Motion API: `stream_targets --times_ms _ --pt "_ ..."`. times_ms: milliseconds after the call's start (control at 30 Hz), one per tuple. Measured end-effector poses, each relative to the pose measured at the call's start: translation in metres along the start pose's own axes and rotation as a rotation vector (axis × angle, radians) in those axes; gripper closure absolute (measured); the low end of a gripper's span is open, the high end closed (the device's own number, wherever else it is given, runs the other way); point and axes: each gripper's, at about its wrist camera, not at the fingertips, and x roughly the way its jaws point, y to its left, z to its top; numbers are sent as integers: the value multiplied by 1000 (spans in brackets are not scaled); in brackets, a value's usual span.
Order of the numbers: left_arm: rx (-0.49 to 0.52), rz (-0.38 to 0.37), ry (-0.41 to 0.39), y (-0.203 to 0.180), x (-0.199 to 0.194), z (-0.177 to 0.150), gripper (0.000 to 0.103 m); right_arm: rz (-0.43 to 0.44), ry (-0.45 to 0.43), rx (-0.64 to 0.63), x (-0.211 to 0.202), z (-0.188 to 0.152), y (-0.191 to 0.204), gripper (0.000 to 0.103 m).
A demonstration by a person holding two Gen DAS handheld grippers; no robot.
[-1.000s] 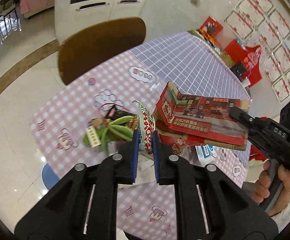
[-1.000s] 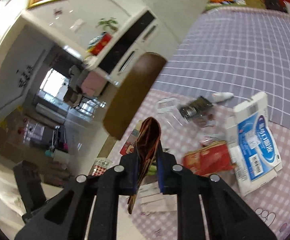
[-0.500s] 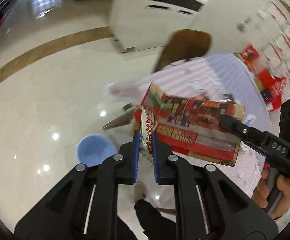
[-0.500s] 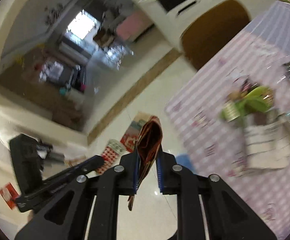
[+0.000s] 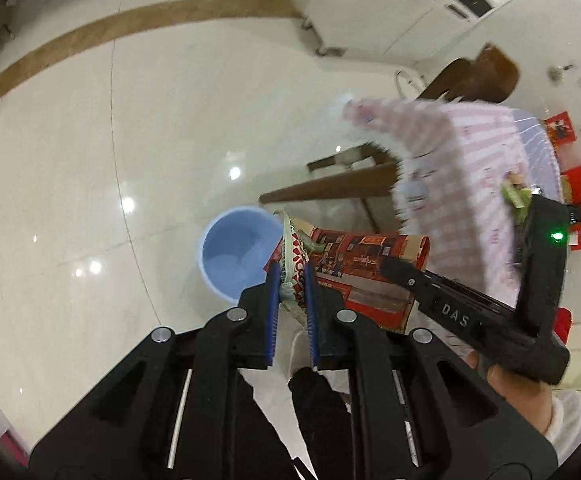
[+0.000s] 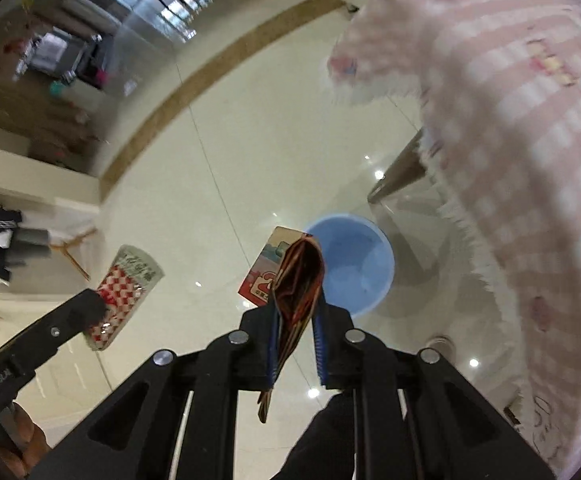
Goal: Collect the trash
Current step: 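Carry the red wrapper with the left tool over the blue bucket and release, then swing both tools back toward the table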
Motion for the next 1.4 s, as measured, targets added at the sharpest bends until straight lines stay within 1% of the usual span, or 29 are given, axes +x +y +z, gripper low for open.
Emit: stream_targets --times_ms 100,133,200,267,300,333,500,667,867,1233,1300,1367,1400 --pt "-22 -2 44 16 29 -1 91 -22 18 -6 20 -1 3 88" --pt "-28 -2 55 20 35 -1 91 -29 21 -11 27 1 8 86" --pt "-42 -3 71 25 45 -1 91 -24 27 -8 33 0 19 81" --pt "-52 -7 81 29 51 -2 91 -23 38 19 42 3 18 78" --pt "-54 -8 85 31 51 -1 91 -30 45 25 44 2 17 73" --pt "-55 -6 89 33 53 0 91 -34 52 31 48 2 14 65" --pt "-60 -1 114 36 64 1 91 -70 85 30 52 5 4 58" --pt "-43 8 144 27 79 3 91 -101 66 24 38 -1 -1 56" --pt "-2 10 164 9 87 8 91 -109 27 -10 23 3 0 53" --pt "16 23 151 -11 82 18 91 -108 -63 -40 -11 12 -6 52" --pt "6 36 147 -14 80 19 89 -104 -77 -40 -19 12 -9 53" --pt "-7 52 150 -16 80 20 82 -100 -85 -40 -25 13 -10 53" --pt "-9 64 150 -18 79 21 70 -98 -90 -39 -29 14 -13 53"
